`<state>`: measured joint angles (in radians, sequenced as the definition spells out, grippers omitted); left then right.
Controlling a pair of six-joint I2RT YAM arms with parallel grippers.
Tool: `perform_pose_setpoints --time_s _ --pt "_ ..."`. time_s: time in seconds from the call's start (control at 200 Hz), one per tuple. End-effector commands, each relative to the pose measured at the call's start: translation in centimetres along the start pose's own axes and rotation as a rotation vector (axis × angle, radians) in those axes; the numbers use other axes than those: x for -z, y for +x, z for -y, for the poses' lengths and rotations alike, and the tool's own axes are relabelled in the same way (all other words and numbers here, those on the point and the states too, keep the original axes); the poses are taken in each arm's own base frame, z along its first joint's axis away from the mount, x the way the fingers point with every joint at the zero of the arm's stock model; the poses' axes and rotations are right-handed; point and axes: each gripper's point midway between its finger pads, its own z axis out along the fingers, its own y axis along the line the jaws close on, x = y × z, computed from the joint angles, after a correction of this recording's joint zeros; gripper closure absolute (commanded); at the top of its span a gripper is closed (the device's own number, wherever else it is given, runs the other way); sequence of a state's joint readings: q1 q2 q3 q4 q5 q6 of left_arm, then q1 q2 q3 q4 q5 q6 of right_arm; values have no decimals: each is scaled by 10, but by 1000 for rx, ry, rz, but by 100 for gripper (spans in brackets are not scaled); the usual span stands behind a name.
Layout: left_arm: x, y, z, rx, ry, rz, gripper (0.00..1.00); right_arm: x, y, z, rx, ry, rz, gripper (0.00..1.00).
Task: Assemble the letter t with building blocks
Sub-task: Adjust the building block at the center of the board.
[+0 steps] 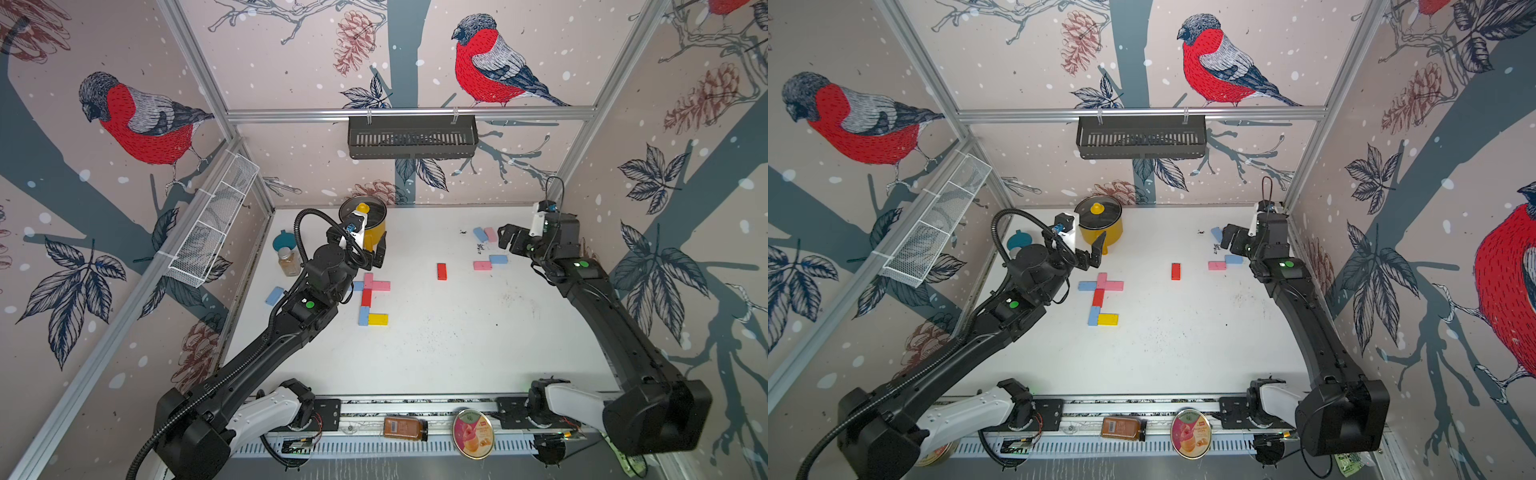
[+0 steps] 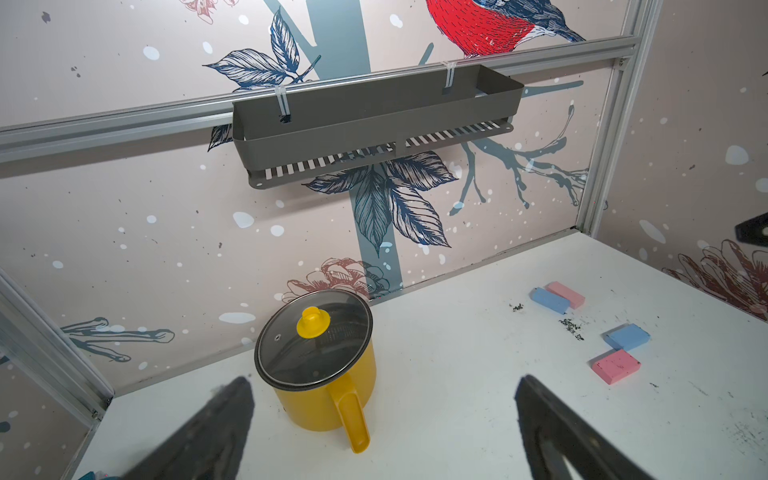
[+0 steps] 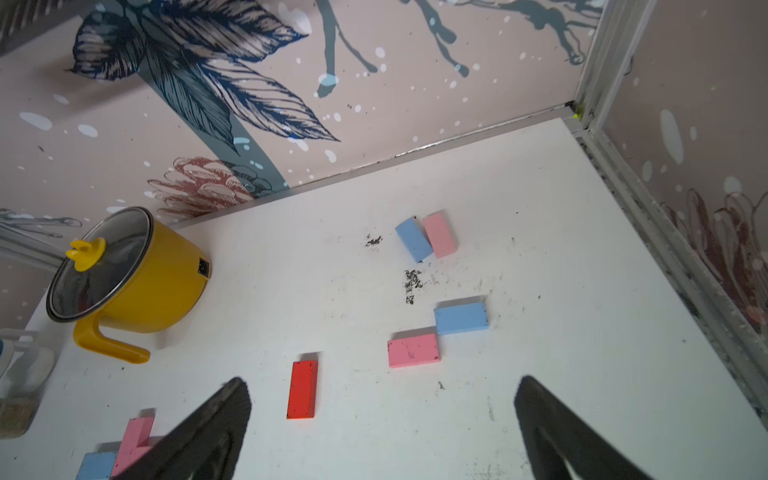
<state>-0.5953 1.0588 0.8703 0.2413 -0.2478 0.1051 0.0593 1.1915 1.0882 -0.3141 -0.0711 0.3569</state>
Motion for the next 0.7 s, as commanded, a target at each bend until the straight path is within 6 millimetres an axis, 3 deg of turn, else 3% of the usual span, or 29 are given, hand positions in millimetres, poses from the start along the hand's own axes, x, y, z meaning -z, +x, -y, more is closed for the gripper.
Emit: perform_pose_setpoints --time_s 0.0,0.115,0.24,0.435,0.695 --pt "0 -9 -2 -3 -11 34 3 6 -15 7 -50 -33 41 0" --pt "-1 -7 -3 -3 -16 30 2 9 -19 16 -50 16 53 0" --pt "-2 -6 -2 -4 -15 26 2 15 -17 -1 24 -74 65 0" --pt "-2 -6 -2 -3 -14 26 2 25 -16 3 19 -77 133 0" --pt "-2 -6 -1 -2 -8 24 2 9 1 7 25 -78 65 0"
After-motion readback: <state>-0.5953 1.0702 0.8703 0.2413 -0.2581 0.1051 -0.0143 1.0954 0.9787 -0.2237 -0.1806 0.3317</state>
